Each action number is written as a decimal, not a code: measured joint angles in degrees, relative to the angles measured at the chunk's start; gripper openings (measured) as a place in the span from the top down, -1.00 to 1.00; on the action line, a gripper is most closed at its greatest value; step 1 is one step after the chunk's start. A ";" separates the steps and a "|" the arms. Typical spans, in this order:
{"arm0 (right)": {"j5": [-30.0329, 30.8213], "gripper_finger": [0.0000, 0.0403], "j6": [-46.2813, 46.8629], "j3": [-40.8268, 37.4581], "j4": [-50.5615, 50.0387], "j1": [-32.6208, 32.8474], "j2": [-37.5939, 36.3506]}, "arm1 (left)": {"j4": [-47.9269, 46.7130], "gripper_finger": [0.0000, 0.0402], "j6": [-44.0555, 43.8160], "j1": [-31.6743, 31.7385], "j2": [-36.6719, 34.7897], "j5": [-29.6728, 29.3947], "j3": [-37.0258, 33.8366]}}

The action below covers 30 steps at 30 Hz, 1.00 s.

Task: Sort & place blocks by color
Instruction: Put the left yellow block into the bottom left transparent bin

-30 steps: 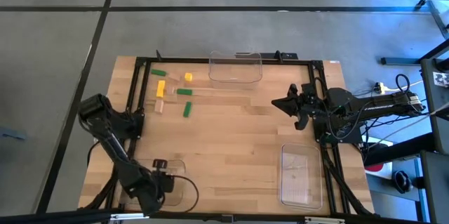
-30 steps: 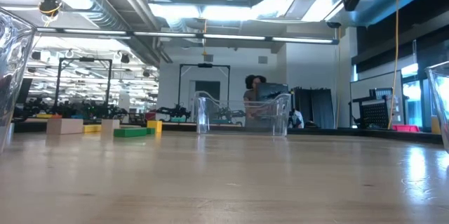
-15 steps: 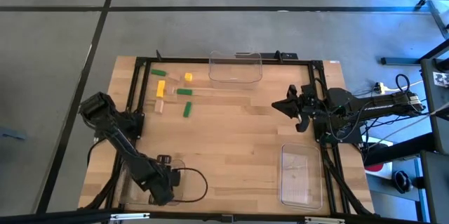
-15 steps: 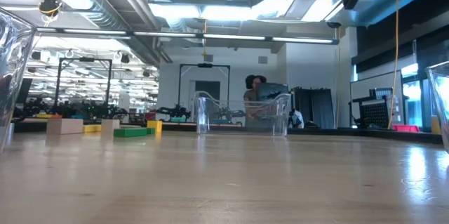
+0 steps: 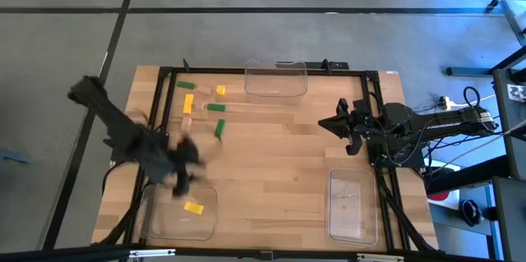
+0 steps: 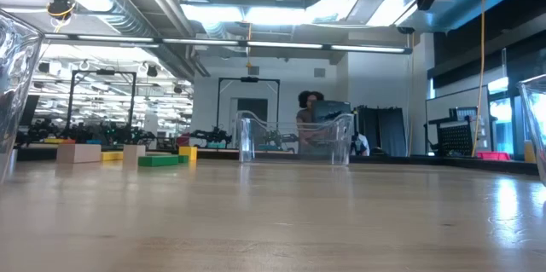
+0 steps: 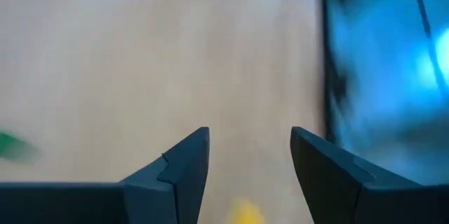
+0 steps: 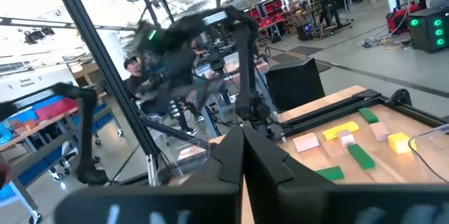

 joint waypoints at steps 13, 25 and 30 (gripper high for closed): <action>0.07 0.95 0.07 0.00 0.05 0.00 0.01 | 1.54 0.04 18.54 25.23 -17.12 -23.23 0.02; 0.11 0.95 -0.02 0.00 0.07 0.00 -0.01 | 1.20 0.04 14.63 38.62 -11.47 -23.32 -0.02; 0.11 0.95 0.55 0.00 0.07 0.00 -0.01 | -8.41 0.04 11.41 54.50 -3.73 -13.94 -0.04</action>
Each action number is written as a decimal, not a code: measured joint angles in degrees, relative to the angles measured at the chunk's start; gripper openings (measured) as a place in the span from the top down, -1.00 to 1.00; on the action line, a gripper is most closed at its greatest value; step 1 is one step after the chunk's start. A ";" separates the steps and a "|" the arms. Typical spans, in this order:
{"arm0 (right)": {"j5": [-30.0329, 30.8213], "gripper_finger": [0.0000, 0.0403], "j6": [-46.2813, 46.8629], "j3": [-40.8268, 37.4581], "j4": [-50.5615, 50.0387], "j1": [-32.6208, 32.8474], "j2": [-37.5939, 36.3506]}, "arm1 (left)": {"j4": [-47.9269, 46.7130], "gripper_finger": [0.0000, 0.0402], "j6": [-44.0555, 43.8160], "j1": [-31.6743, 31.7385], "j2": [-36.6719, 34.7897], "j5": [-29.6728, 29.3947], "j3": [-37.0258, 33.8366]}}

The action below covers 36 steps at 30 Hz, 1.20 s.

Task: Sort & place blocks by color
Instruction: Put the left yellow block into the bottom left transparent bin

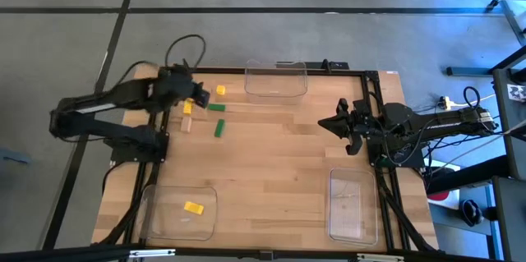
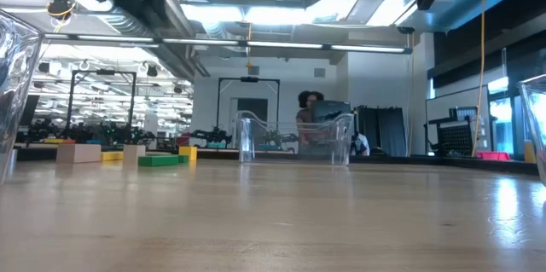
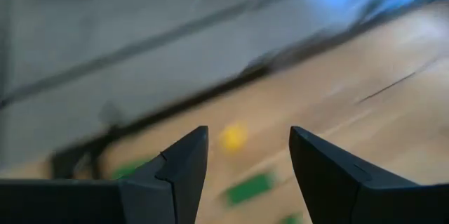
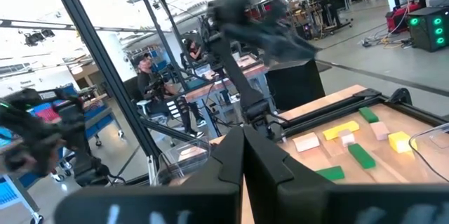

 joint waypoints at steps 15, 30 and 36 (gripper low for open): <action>0.00 0.95 1.05 0.00 -0.20 -0.01 0.01 | 11.43 0.04 -6.03 23.70 9.95 22.57 -23.22; 0.02 0.95 1.26 0.00 -0.42 -0.01 0.01 | 23.96 0.04 -3.90 29.84 9.60 20.41 -31.91; 1.35 0.95 1.11 0.00 -0.44 -0.02 0.00 | 25.78 -0.04 -1.16 32.57 10.60 20.66 -31.93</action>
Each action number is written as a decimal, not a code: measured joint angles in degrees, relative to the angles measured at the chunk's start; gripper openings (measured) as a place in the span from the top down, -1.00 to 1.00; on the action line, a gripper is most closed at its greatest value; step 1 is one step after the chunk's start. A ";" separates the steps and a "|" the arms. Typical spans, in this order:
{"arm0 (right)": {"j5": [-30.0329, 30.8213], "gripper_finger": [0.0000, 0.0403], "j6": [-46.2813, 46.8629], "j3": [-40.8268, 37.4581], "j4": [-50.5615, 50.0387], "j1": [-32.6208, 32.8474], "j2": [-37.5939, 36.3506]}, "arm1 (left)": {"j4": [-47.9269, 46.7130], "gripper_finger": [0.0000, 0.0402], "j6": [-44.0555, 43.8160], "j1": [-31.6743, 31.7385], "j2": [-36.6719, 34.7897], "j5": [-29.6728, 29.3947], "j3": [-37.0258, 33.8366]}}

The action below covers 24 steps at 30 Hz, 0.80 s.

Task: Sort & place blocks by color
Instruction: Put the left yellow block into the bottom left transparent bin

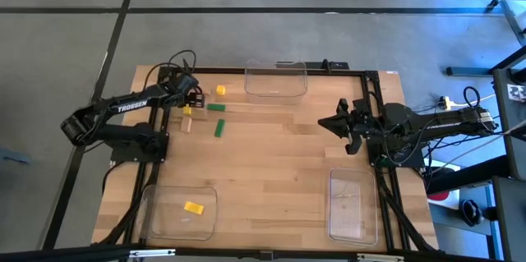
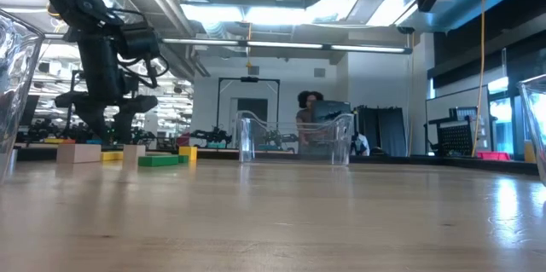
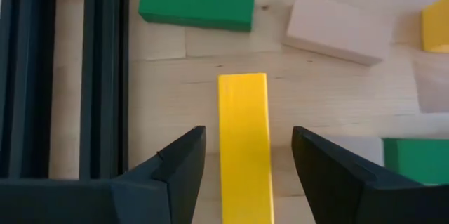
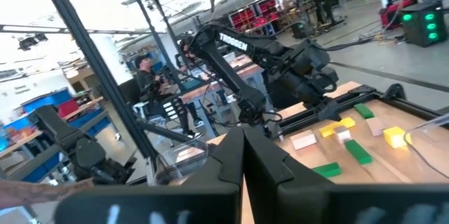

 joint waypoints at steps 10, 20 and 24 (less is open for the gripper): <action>0.59 0.95 -0.01 0.00 0.00 0.00 0.00 | 0.75 -0.24 0.11 1.22 3.51 0.84 0.00; 0.61 0.95 0.30 0.00 0.01 0.00 0.02 | 4.22 -0.24 -1.34 1.22 10.10 3.32 0.00; 0.61 0.95 1.49 0.00 0.00 0.00 0.02 | 4.41 -0.21 -1.57 1.22 11.73 4.61 0.13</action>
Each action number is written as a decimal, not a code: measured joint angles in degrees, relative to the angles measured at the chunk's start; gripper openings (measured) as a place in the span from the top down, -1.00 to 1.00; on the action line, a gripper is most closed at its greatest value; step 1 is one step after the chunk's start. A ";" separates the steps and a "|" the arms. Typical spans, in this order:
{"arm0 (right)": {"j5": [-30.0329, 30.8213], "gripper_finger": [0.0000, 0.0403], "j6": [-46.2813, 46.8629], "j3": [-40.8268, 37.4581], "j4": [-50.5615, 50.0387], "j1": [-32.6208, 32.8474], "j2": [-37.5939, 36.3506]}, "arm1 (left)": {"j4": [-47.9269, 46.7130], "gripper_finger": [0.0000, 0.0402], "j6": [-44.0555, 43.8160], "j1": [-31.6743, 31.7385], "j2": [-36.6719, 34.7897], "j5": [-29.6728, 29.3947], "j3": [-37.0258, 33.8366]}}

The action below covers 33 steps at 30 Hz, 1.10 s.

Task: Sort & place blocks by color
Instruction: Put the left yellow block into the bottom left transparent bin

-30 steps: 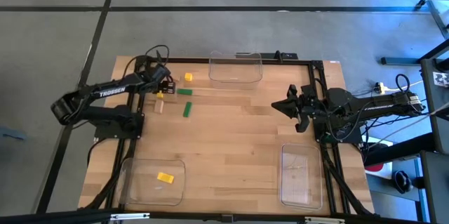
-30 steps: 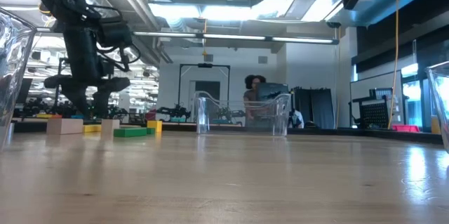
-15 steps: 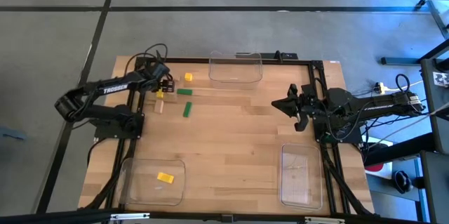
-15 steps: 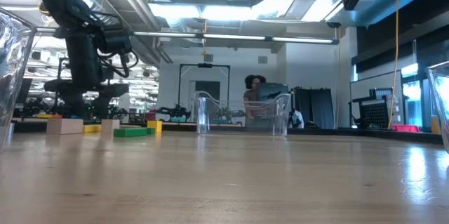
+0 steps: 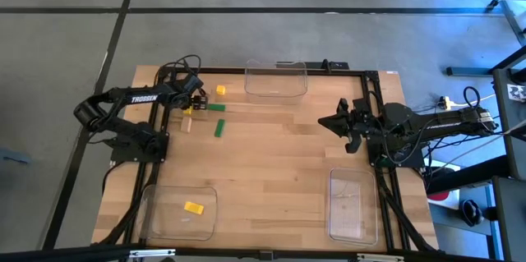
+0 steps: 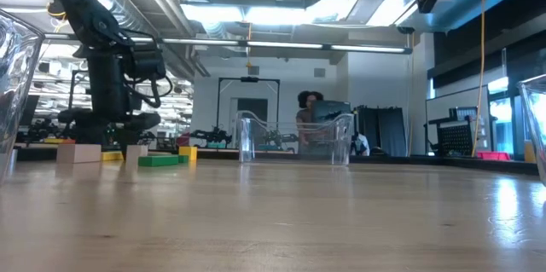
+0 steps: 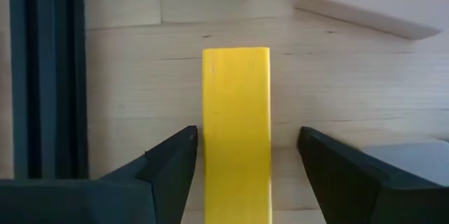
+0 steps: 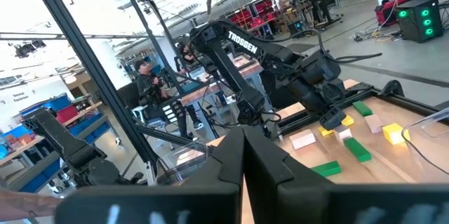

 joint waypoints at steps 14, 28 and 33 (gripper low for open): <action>0.00 0.95 0.00 0.00 0.02 0.02 -0.02 | 0.31 0.43 3.31 -0.02 -5.80 2.67 -0.28; 0.00 0.95 -0.22 0.00 -0.02 0.02 -0.02 | 2.60 0.43 4.80 -7.61 -40.32 10.01 -0.22; -0.02 0.95 -0.22 0.01 -0.03 0.02 0.00 | 4.35 0.43 1.81 -17.25 -49.11 9.05 -0.20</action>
